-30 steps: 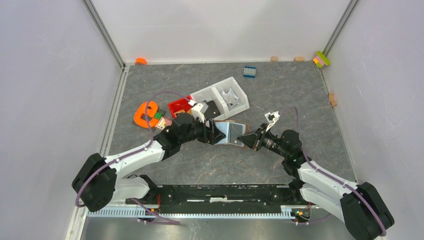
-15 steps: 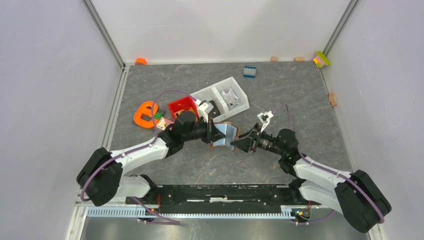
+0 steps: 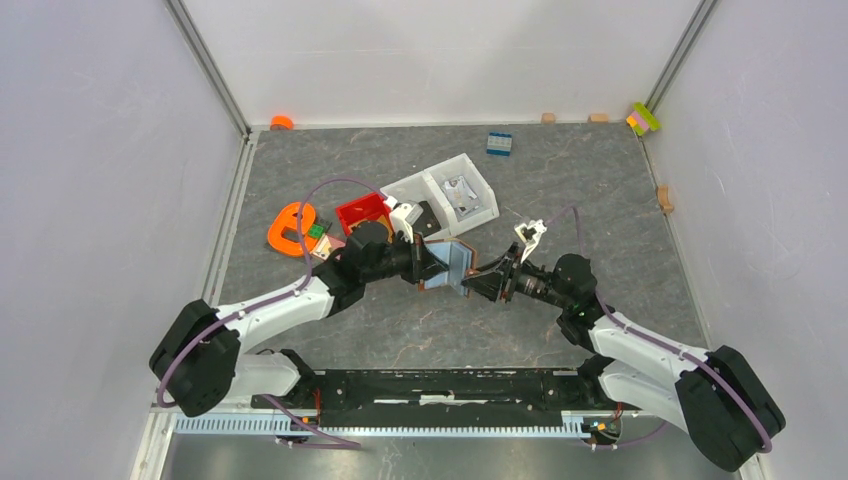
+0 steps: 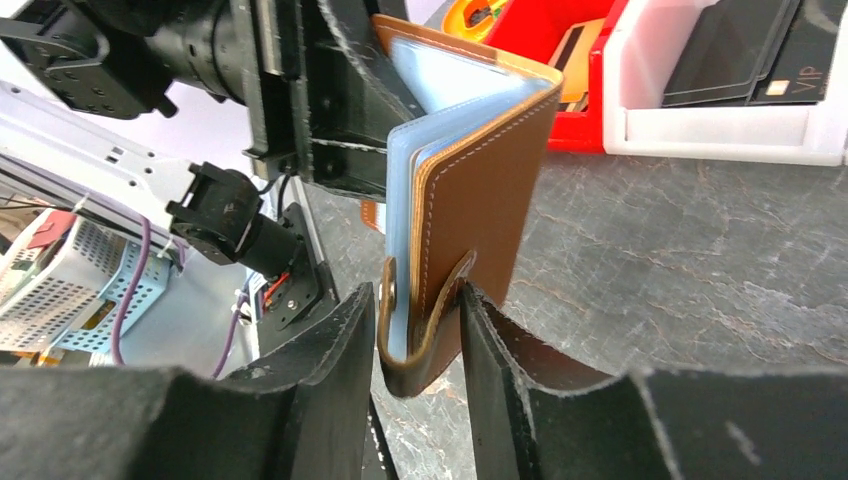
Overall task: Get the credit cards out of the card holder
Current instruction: Remove the credit card from the card holder.
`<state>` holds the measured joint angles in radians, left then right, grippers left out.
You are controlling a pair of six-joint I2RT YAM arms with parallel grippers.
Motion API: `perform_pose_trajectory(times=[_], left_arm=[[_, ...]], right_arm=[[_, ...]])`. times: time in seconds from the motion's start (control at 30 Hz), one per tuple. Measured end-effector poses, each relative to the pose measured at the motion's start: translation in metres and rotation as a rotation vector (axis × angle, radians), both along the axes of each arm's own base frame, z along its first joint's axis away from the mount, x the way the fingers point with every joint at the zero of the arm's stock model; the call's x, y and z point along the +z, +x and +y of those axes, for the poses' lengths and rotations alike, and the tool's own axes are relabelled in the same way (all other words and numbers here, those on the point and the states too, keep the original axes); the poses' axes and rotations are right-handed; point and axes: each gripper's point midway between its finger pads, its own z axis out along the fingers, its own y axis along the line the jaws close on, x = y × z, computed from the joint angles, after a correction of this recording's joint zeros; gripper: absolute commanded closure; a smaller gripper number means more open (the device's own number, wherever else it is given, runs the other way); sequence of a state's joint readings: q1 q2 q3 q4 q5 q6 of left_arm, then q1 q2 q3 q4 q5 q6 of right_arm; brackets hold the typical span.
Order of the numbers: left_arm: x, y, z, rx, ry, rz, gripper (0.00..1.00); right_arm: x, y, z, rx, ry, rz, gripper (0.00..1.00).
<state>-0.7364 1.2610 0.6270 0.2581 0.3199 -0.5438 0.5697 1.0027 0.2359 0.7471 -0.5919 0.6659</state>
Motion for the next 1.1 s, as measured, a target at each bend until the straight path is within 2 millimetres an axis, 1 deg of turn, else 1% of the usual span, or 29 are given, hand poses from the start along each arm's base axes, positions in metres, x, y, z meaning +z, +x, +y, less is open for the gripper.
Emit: perform_pose_trajectory(times=[0.13, 0.4, 0.43, 0.53, 0.67, 0.73, 0.8, 0.87, 0.97, 1.1], left_arm=[[0.005, -0.001, 0.000, -0.003, -0.013, -0.012, 0.98], [0.004, -0.001, 0.000, -0.004, -0.012, -0.010, 0.98], [0.004, -0.001, 0.000, -0.003, -0.011, -0.010, 0.98], [0.004, 0.000, 0.001, 0.001, -0.009, -0.011, 0.98], [0.004, 0.000, 0.001, 0.003, -0.009, -0.011, 0.98], [0.004, 0.000, 0.001, 0.003, -0.009, -0.011, 0.98], [0.004, -0.001, 0.001, 0.001, -0.010, -0.011, 0.98], [0.004, -0.001, 0.001, 0.000, -0.010, -0.010, 0.98], [0.004, -0.001, 0.000, -0.004, -0.012, -0.010, 0.98], [0.004, -0.002, 0.000, -0.010, -0.013, -0.008, 0.98]], right_arm=[[-0.006, 0.003, -0.001, -0.018, -0.024, 0.011, 0.58], [-0.013, 0.006, -0.003, -0.035, -0.050, 0.024, 0.59], [-0.013, 0.006, -0.003, -0.034, -0.049, 0.023, 0.60], [-0.008, 0.005, -0.003, -0.034, -0.040, 0.009, 0.69], [0.002, 0.004, -0.004, -0.033, -0.017, -0.024, 0.71], [0.003, 0.004, -0.003, -0.031, -0.015, -0.027, 0.73], [0.003, 0.004, -0.004, -0.031, -0.015, -0.025, 0.72], [0.002, 0.004, -0.003, -0.030, -0.016, -0.024, 0.69], [0.003, 0.003, -0.002, -0.022, -0.009, -0.024, 0.66], [0.008, 0.002, -0.001, -0.011, 0.005, -0.041, 0.65]])
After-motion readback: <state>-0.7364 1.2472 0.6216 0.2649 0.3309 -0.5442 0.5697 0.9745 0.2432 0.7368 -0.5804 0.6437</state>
